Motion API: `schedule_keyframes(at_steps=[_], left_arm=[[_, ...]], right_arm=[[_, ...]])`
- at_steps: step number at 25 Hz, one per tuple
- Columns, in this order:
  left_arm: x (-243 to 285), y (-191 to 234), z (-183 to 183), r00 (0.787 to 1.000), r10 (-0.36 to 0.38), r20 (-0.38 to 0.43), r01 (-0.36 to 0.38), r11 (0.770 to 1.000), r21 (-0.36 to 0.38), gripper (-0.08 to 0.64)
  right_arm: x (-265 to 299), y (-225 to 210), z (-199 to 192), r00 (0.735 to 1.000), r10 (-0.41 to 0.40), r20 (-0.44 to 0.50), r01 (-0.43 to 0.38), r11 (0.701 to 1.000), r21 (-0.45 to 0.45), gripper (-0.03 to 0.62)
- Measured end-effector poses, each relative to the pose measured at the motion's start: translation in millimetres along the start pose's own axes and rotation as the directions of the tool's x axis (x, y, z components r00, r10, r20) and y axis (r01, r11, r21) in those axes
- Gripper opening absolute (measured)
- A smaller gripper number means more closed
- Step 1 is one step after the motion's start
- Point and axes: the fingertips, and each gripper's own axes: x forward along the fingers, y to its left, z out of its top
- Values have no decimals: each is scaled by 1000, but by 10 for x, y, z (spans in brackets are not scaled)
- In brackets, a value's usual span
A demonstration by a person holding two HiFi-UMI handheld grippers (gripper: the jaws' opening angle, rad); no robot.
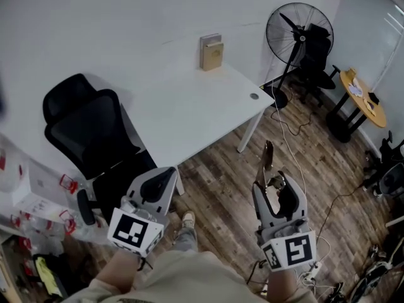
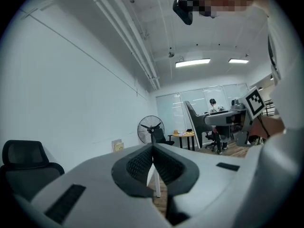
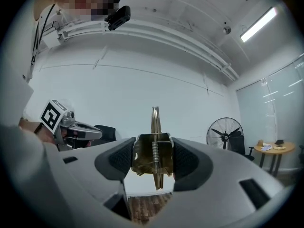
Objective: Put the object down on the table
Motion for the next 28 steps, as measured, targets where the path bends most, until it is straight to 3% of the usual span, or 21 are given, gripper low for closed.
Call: schedule_keyframes(at_steps=[18, 28], left_arm=[[1334, 1661, -206, 999, -6, -45, 4, 999, -43, 20], [1666, 2020, -304, 999, 10, -51, -12, 999, -34, 20]], right_arm=[[2136, -246, -277, 996, 30, -85, -27, 999, 44, 242], [2668, -336, -314, 996, 62, -61, -55, 992, 112, 242]])
